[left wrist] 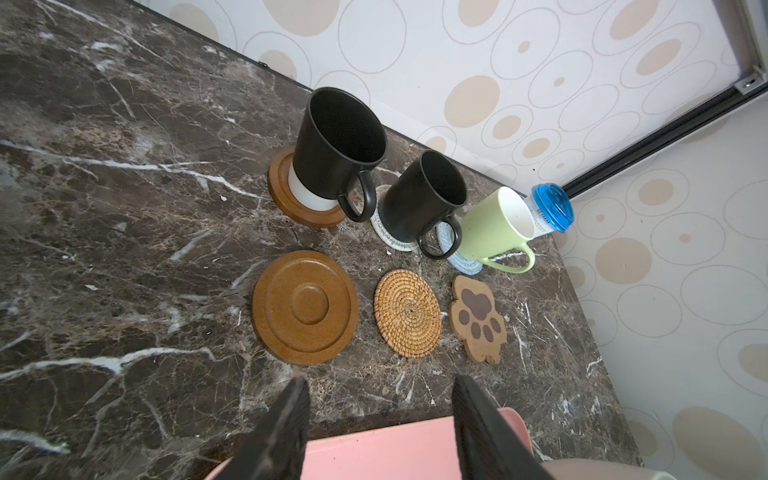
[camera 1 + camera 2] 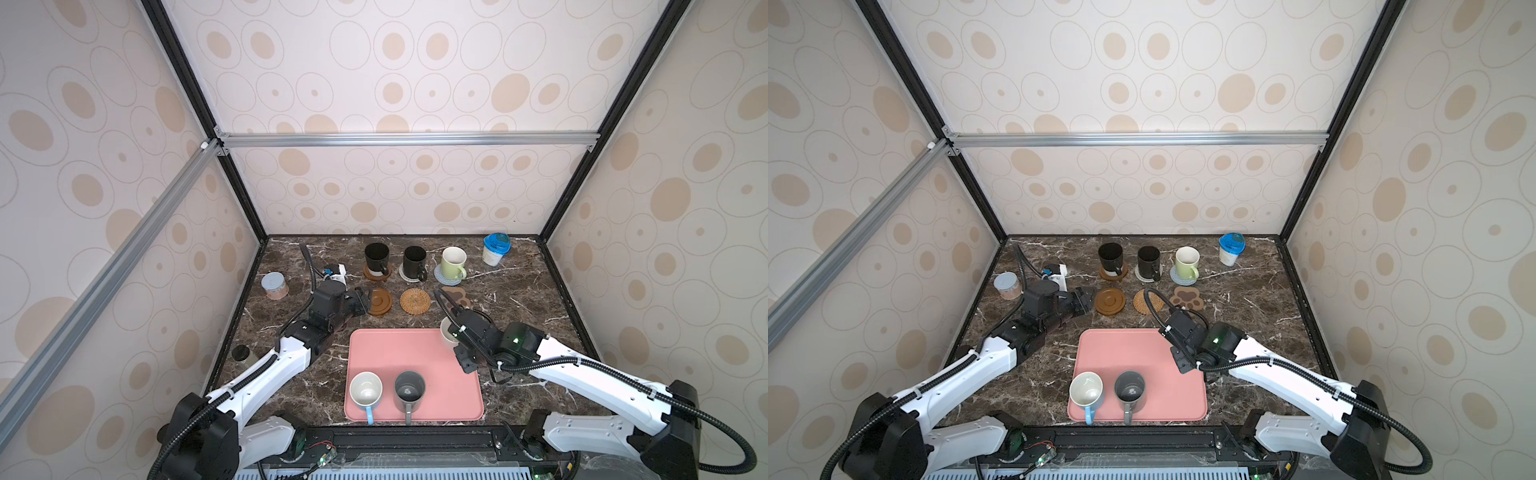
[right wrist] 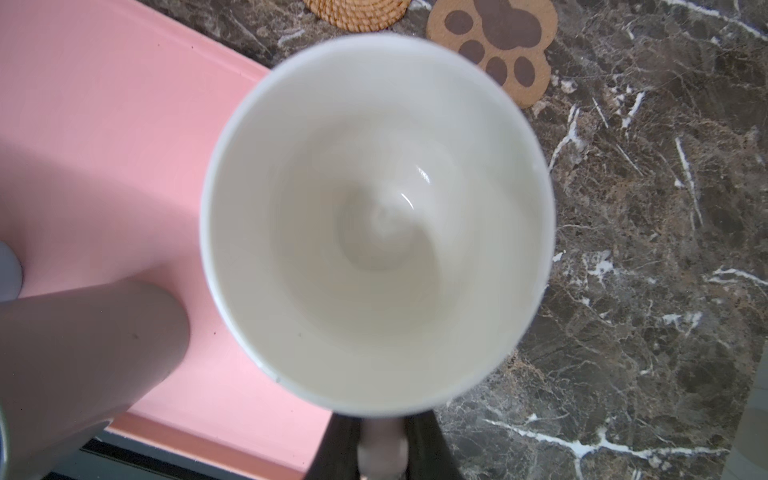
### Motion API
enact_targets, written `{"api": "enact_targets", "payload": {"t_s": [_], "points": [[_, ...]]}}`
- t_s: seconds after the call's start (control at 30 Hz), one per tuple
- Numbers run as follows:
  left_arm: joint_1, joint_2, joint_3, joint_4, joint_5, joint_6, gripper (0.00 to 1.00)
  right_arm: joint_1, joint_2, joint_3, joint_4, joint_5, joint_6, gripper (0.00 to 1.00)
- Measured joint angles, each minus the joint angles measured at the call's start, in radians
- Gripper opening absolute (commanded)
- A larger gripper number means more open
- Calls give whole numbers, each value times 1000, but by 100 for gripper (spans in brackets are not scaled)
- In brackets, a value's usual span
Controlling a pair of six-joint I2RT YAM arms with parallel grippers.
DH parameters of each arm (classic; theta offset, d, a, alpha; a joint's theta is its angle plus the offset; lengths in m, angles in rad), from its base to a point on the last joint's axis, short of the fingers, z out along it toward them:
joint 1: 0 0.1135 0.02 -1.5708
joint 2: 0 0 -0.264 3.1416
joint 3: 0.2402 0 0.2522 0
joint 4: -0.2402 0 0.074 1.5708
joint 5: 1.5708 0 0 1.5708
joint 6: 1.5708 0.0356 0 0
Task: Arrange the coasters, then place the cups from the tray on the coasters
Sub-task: 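Lift the pale pink mug with the right gripper toward the paw-shaped coaster, then lower the pale pink mug toward the paw-shaped coaster with the right gripper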
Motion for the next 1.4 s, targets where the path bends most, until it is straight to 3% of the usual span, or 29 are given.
{"api": "enact_targets", "payload": {"t_s": [0.5,1.4], "points": [[0,-27,-31,-2,11,-1,56,-320,187,142,111,-204,-215,7],[0,-86,-86,-11,15,-24,56,-529,406,243,249,-286,-381,7]]}}
